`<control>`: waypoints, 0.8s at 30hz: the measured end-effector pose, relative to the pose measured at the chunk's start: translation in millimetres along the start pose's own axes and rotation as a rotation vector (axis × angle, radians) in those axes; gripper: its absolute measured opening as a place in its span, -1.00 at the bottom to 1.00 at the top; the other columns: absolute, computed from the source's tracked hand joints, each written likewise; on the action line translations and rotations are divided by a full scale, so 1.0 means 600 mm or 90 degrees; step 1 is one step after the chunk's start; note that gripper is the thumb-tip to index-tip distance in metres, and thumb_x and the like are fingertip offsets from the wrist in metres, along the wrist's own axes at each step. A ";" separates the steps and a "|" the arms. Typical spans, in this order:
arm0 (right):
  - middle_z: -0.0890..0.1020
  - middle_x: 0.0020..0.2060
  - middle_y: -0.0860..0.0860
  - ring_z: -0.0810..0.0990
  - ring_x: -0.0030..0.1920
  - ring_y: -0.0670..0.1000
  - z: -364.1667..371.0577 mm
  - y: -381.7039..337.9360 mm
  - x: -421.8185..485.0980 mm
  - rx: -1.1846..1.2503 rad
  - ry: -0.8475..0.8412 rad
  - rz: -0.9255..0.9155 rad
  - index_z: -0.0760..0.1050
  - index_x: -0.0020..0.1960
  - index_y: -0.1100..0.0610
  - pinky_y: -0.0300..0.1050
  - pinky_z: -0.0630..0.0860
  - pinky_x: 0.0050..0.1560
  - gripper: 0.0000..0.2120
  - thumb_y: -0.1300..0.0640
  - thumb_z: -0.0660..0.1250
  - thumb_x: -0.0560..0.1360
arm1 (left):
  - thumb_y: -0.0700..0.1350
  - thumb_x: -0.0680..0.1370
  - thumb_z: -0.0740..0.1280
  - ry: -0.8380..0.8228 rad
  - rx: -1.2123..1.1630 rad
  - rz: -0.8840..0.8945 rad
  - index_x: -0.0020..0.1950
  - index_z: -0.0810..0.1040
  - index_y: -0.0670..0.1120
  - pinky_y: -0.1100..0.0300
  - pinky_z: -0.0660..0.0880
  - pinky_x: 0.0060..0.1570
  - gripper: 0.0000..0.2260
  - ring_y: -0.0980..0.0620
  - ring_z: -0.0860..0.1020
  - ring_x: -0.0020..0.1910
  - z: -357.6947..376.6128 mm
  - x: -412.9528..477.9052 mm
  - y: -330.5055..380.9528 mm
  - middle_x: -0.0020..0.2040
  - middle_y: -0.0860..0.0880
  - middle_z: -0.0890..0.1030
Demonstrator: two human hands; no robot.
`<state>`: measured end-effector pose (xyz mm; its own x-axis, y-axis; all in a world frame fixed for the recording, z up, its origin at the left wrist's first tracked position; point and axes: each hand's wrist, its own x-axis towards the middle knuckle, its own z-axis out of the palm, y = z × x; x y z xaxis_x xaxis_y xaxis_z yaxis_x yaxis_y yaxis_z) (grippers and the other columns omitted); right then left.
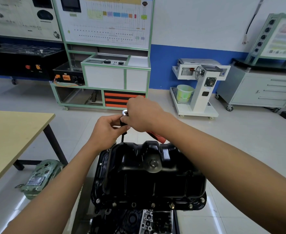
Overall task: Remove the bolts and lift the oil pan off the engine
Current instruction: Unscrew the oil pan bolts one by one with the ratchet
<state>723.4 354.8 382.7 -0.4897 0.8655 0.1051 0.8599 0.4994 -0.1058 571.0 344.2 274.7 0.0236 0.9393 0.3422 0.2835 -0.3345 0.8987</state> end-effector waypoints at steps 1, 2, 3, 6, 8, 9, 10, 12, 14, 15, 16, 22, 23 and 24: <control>0.29 -0.29 -0.05 0.41 -0.19 0.10 0.001 -0.001 0.000 0.014 0.009 0.008 0.18 -0.28 0.02 -0.08 0.22 -0.29 -0.60 -0.09 0.30 0.58 | -0.32 0.53 0.47 0.007 0.011 0.002 -0.04 0.71 0.03 0.07 0.65 0.02 -0.77 -0.03 0.72 -0.15 0.000 -0.001 0.000 -0.14 -0.02 0.75; 0.28 -0.30 -0.06 0.40 -0.21 0.09 0.003 -0.002 0.000 0.027 0.016 0.015 0.16 -0.29 0.00 -0.08 0.21 -0.31 -0.59 -0.09 0.30 0.57 | -0.30 0.53 0.48 0.014 0.021 0.002 -0.06 0.71 0.04 0.04 0.66 0.02 -0.78 -0.03 0.72 -0.16 0.000 -0.001 0.000 -0.15 -0.01 0.75; 0.29 -0.30 -0.07 0.40 -0.23 0.08 0.003 -0.004 0.000 0.039 0.022 0.023 0.15 -0.29 -0.01 -0.09 0.20 -0.33 -0.59 -0.09 0.31 0.56 | -0.28 0.52 0.49 0.021 0.028 0.002 -0.07 0.71 0.04 0.00 0.66 0.03 -0.80 -0.03 0.73 -0.17 0.000 -0.002 0.001 -0.16 0.00 0.75; 0.31 -0.29 -0.06 0.41 -0.24 0.06 0.008 -0.011 0.004 0.066 0.039 0.047 0.18 -0.27 0.02 -0.09 0.25 -0.33 -0.62 -0.06 0.32 0.55 | -0.27 0.47 0.54 0.054 0.048 0.002 -0.13 0.72 -0.01 -0.11 0.64 0.00 -0.85 -0.07 0.71 -0.22 0.004 -0.002 0.002 -0.23 -0.02 0.74; 0.34 -0.28 -0.05 0.42 -0.23 0.08 0.010 -0.016 0.004 0.064 0.045 0.053 0.22 -0.22 0.03 -0.07 0.28 -0.30 -0.67 -0.04 0.33 0.55 | -0.29 0.44 0.54 0.076 0.055 0.000 -0.16 0.72 -0.04 -0.16 0.64 -0.02 -0.85 -0.08 0.70 -0.24 0.007 -0.001 0.002 -0.27 -0.03 0.72; 0.37 -0.25 -0.03 0.42 -0.22 0.08 0.010 -0.017 0.005 0.058 0.045 0.052 0.23 -0.20 0.04 -0.07 0.28 -0.29 -0.68 -0.04 0.33 0.55 | -0.30 0.43 0.54 0.081 0.053 -0.001 -0.16 0.71 -0.04 -0.17 0.63 -0.02 -0.84 -0.07 0.71 -0.23 0.008 -0.001 0.002 -0.27 -0.03 0.72; 0.39 -0.23 -0.02 0.42 -0.21 0.08 0.009 -0.018 0.005 0.046 0.042 0.048 0.25 -0.18 0.05 -0.06 0.30 -0.26 -0.70 -0.04 0.33 0.55 | -0.30 0.42 0.55 0.082 0.048 -0.004 -0.14 0.71 -0.04 -0.17 0.64 -0.02 -0.83 -0.06 0.71 -0.22 0.008 -0.001 0.003 -0.26 -0.03 0.72; 0.33 -0.27 -0.03 0.41 -0.17 0.10 0.003 -0.019 0.004 0.005 0.031 0.031 0.28 -0.12 0.06 -0.03 0.30 -0.21 -0.72 -0.04 0.33 0.56 | -0.30 0.42 0.57 0.071 0.020 -0.019 -0.08 0.71 -0.02 -0.16 0.65 0.00 -0.80 -0.08 0.72 -0.18 0.005 -0.001 0.005 -0.22 -0.04 0.73; 0.28 -0.30 -0.03 0.39 -0.16 0.11 -0.003 -0.020 0.002 -0.056 0.021 0.002 0.28 -0.12 0.06 -0.02 0.28 -0.22 -0.73 -0.03 0.34 0.56 | -0.30 0.43 0.57 0.039 -0.011 -0.034 -0.02 0.70 -0.05 -0.14 0.64 0.03 -0.79 -0.13 0.72 -0.15 0.001 0.000 0.006 -0.19 -0.05 0.73; 0.30 -0.28 -0.02 0.38 -0.16 0.10 -0.006 -0.020 0.002 -0.089 0.019 -0.016 0.29 -0.11 0.06 -0.01 0.29 -0.22 -0.74 -0.02 0.34 0.56 | -0.30 0.44 0.56 0.021 -0.019 -0.034 -0.01 0.69 -0.08 -0.12 0.64 0.05 -0.80 -0.13 0.71 -0.13 0.000 -0.001 0.006 -0.16 -0.06 0.74; 0.33 -0.24 -0.01 0.37 -0.16 0.10 -0.007 -0.020 0.001 -0.120 0.019 -0.034 0.33 -0.08 0.05 -0.01 0.30 -0.21 -0.78 0.00 0.35 0.56 | -0.31 0.46 0.54 0.007 -0.024 -0.031 0.01 0.68 -0.10 -0.07 0.65 0.06 -0.81 -0.10 0.72 -0.10 -0.002 -0.001 0.005 -0.14 -0.06 0.74; 0.54 0.00 0.05 0.52 -0.09 0.13 -0.021 -0.004 0.004 -0.154 -0.062 -0.132 0.53 0.07 0.03 0.00 0.45 -0.19 -0.85 0.22 0.34 0.54 | -0.36 0.53 0.46 -0.056 -0.045 -0.038 0.06 0.65 -0.07 0.18 0.62 0.05 -0.79 0.05 0.70 -0.07 -0.010 -0.006 0.005 -0.06 -0.02 0.74; 0.56 0.02 0.08 0.56 -0.06 0.16 -0.024 -0.003 0.005 -0.135 -0.093 -0.149 0.54 0.09 0.05 0.03 0.52 -0.16 -0.80 0.28 0.32 0.53 | -0.35 0.53 0.46 -0.059 -0.041 -0.045 0.06 0.66 -0.07 0.17 0.62 0.06 -0.79 0.06 0.70 -0.05 -0.011 -0.006 0.004 -0.05 -0.01 0.75; 0.58 0.07 0.11 0.59 -0.03 0.18 -0.025 -0.003 0.005 -0.118 -0.118 -0.166 0.54 0.12 0.06 0.09 0.57 -0.09 -0.75 0.32 0.29 0.53 | -0.34 0.53 0.46 -0.059 -0.037 -0.053 0.07 0.66 -0.07 0.16 0.62 0.08 -0.79 0.04 0.70 -0.03 -0.012 -0.006 0.003 -0.03 -0.01 0.75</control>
<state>722.6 356.0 398.3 -0.6995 0.7103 -0.0778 0.7054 0.7038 0.0840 564.3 339.5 277.0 0.0910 0.9662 0.2414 0.2324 -0.2563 0.9383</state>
